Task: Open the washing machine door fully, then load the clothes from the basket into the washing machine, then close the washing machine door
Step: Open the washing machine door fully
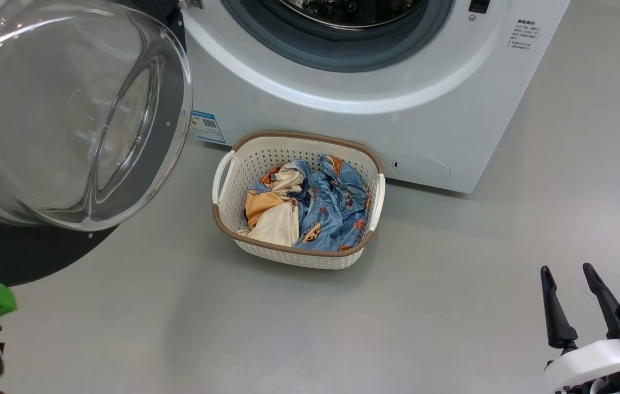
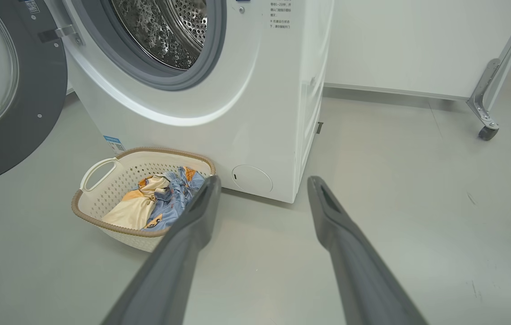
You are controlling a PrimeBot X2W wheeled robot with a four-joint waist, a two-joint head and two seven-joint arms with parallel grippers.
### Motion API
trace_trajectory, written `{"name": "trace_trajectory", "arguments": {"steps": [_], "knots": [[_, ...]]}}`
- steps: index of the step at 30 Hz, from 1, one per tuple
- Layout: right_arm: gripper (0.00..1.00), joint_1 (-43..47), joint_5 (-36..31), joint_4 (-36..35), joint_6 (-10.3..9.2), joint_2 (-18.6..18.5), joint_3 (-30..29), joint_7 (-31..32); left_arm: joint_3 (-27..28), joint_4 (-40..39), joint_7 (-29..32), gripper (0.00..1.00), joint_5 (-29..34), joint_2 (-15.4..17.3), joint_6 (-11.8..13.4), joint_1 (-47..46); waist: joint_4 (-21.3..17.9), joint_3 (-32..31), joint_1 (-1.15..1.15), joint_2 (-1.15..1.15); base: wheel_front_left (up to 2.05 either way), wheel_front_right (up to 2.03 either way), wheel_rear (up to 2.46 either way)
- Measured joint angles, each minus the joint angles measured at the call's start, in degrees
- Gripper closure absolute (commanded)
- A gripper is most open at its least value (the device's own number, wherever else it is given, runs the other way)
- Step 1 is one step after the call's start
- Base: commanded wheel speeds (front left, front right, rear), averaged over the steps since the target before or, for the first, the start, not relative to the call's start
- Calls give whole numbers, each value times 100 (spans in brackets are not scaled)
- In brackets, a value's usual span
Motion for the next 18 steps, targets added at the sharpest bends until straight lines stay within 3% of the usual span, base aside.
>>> {"name": "trace_trajectory", "arguments": {"steps": [18], "knots": [[0, -163, 0, 89, 0, -14, -10, 1, 154, 597, -1, 100, -55, 127, -8, -554, -127, 172, 0, 0, 0, 0, 0]]}}
